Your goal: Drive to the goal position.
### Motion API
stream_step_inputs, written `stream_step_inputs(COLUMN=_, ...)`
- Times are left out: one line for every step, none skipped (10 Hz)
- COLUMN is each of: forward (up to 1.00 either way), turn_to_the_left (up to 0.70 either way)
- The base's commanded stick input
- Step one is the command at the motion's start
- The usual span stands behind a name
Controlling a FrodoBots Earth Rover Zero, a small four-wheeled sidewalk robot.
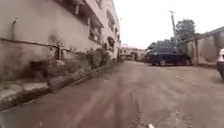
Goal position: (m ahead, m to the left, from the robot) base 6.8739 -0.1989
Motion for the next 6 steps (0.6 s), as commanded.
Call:
stream_step_inputs(forward=0.85, turn_to_the_left=0.00)
stream_step_inputs(forward=0.85, turn_to_the_left=0.00)
stream_step_inputs(forward=0.85, turn_to_the_left=0.00)
stream_step_inputs(forward=0.85, turn_to_the_left=0.00)
stream_step_inputs(forward=0.85, turn_to_the_left=0.00)
stream_step_inputs(forward=0.85, turn_to_the_left=0.00)
